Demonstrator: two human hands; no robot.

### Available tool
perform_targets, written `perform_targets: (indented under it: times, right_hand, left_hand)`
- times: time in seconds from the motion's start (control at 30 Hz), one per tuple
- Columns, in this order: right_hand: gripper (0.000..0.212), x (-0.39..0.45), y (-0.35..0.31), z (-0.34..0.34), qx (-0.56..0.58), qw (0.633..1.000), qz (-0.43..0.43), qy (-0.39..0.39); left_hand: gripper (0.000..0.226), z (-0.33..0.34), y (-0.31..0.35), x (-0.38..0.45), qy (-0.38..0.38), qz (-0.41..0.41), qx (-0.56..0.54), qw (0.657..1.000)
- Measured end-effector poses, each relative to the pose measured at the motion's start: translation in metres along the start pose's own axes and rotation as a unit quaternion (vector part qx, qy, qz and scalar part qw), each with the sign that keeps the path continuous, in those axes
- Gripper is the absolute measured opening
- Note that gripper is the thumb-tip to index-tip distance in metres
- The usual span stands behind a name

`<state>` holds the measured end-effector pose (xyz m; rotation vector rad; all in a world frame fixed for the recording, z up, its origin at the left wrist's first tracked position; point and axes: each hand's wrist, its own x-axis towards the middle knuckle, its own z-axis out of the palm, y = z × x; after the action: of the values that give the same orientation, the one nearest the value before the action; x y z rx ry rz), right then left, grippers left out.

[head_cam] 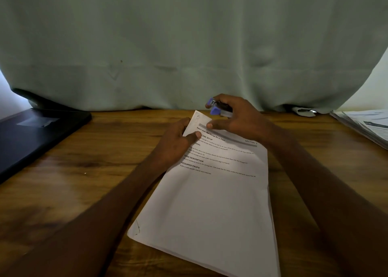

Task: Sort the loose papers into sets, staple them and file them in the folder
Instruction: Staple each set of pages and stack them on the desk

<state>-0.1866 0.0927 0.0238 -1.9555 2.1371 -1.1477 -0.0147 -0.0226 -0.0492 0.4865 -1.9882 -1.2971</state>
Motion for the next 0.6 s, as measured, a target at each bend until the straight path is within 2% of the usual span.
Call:
perform_targets:
  times: [0.1, 0.23, 0.37, 0.53, 0.6]
  right_hand:
    - [0.033, -0.001, -0.002, 0.007, -0.027, 0.999, -0.014, 0.030]
    - [0.037, -0.001, -0.008, 0.020, -0.066, 0.997, -0.018, 0.042]
    - [0.022, 0.000, -0.011, 0.028, -0.109, 0.994, -0.011, 0.021]
    - [0.034, -0.001, -0.015, 0.033, -0.107, 0.994, -0.010, 0.003]
    - [0.034, -0.001, -0.013, 0.032, -0.070, 0.997, 0.001, 0.039]
  left_hand:
    - [0.018, 0.000, 0.000, -0.001, -0.004, 0.002, -0.008, 1.000]
    - [0.016, 0.001, 0.002, 0.000, 0.002, -0.005, -0.022, 1.000]
    - [0.017, 0.003, 0.002, 0.000, 0.028, -0.005, 0.000, 1.000]
    - [0.022, 0.004, 0.003, 0.000, 0.031, -0.017, -0.001, 0.999]
    - [0.025, 0.002, 0.002, 0.000, 0.030, -0.027, -0.024, 0.999]
